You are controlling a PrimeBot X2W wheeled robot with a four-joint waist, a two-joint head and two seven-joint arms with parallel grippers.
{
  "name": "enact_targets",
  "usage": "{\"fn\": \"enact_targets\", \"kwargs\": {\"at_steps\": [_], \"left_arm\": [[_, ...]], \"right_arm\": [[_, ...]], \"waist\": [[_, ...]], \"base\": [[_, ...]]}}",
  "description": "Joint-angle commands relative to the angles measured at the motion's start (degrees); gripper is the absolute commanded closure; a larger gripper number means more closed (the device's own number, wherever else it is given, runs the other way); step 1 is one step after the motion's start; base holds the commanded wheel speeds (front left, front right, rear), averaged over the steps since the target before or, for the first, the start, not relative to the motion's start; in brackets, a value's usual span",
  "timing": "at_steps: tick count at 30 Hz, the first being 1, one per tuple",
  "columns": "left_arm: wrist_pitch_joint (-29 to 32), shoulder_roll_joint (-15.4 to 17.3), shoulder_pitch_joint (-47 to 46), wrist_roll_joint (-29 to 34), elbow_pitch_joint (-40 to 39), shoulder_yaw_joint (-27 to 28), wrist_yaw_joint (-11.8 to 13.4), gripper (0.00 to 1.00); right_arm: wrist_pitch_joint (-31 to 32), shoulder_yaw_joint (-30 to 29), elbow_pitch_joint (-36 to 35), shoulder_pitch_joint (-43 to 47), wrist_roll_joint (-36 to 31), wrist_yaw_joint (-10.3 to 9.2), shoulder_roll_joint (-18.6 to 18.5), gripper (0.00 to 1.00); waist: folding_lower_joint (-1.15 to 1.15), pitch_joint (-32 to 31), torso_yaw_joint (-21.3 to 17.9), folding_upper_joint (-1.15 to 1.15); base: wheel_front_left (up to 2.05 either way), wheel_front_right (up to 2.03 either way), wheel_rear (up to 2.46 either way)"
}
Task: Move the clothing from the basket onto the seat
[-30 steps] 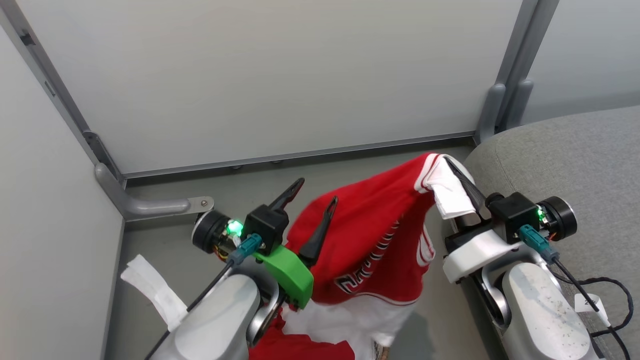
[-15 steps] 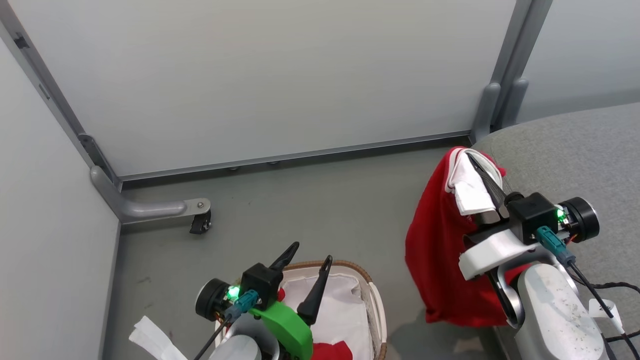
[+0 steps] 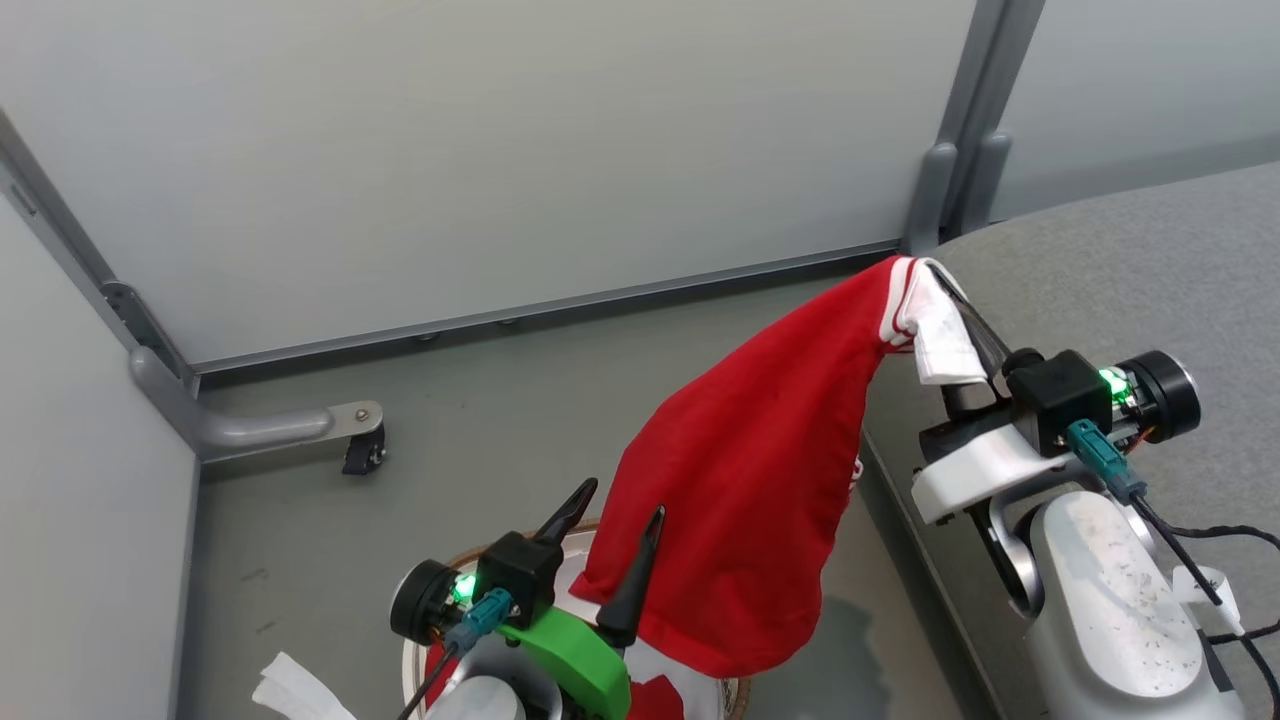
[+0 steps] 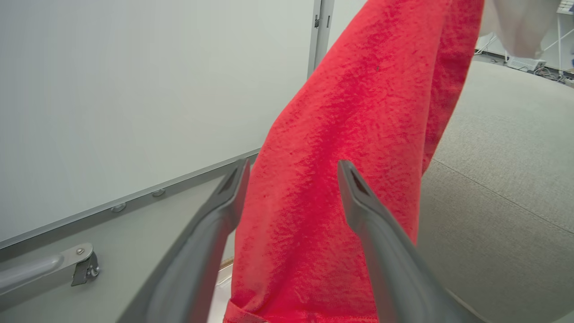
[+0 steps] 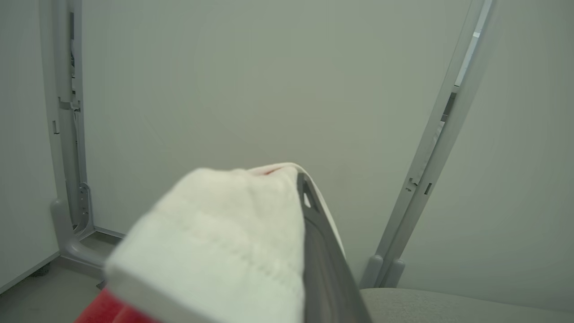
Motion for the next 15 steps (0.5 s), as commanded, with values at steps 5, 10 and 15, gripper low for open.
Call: {"fn": "enact_targets", "kwargs": {"at_steps": [5,10,15], "left_arm": [[0.0,-0.1,0.1,1.4,-1.6,0.9,-0.3,0.0],[0.0,-0.1,-1.4,1.9,-2.8,0.5,-0.4,0.0],[0.0,0.0,-3.1,2.6,-3.1,-0.4,-0.4,0.0]], "right_arm": [[-0.1,-0.1,-0.4,-3.2,-2.5,-0.06,-0.2,1.0],[-0.1,-1.4,-0.7,-5.0,-4.1,-0.06,-0.2,1.0],[-0.1,-3.6,-1.3,-5.9,-4.9,-0.06,-0.5,1.0]], "waist": [[0.0,2.5,-7.3,0.0],[0.0,4.9,-13.0,0.0],[0.0,7.6,-17.5,0.0]], "base": [[0.0,0.0,0.0],[0.0,0.0,0.0],[0.0,0.0,0.0]]}}
